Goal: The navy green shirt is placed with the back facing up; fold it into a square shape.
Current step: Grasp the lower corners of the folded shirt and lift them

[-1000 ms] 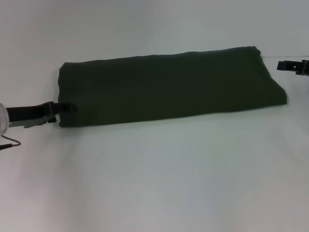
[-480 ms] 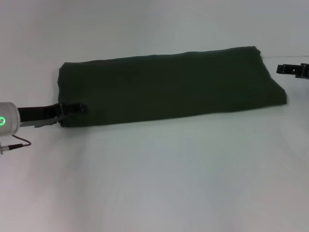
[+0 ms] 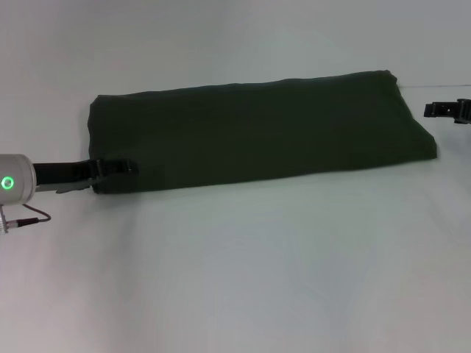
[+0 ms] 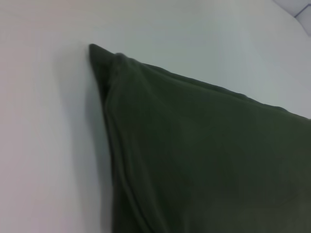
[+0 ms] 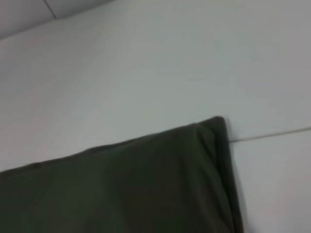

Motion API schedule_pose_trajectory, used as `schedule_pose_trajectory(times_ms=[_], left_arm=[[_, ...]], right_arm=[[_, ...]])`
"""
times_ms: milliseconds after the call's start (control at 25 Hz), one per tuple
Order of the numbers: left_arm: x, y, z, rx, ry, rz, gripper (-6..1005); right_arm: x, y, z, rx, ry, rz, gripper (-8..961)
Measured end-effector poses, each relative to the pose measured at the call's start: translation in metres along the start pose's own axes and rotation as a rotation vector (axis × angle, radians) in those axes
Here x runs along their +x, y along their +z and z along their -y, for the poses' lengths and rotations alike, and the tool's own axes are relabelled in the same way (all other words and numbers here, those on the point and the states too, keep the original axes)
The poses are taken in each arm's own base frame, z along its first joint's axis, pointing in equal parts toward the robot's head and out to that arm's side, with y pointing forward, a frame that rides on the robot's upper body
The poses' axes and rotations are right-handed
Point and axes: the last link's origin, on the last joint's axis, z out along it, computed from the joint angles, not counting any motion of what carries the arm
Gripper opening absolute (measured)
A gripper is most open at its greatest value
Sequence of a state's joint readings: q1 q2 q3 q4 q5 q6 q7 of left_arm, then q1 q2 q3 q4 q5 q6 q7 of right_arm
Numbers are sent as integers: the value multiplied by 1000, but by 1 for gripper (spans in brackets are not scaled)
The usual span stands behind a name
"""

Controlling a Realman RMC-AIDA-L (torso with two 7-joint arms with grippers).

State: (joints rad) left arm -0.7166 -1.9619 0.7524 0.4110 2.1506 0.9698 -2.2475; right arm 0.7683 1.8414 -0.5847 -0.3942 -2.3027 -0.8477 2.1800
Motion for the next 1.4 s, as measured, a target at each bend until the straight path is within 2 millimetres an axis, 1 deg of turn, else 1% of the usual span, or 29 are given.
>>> schedule_pose_trajectory(times_ms=[120, 160, 200, 320, 560, 840, 1080, 1400], left_arm=[[0, 1, -2, -6, 7, 8, 890], [0, 1, -3, -6, 9, 8, 890], [0, 1, -3, -6, 10, 9, 890], [0, 1, -3, -6, 12, 9, 890], [1, 0, -2, -5, 16, 9, 891], [1, 0, -2, -6, 19, 8, 890], [2, 0, -2, -5, 21, 7, 891], [1, -2, -1, -9, 22, 12, 889]], right_arm=[[-5, 3, -5, 32, -15, -58, 765], [-4, 8, -10, 53, -41, -88, 765], [-4, 8, -10, 53, -41, -88, 765], [2, 19, -19, 81, -92, -96, 765], [12, 29, -25, 103, -129, -93, 766], [22, 34, -22, 134, -121, -87, 765], [31, 41, -25, 144, -105, -64, 766], [35, 43, -29, 119, -88, -45, 762]])
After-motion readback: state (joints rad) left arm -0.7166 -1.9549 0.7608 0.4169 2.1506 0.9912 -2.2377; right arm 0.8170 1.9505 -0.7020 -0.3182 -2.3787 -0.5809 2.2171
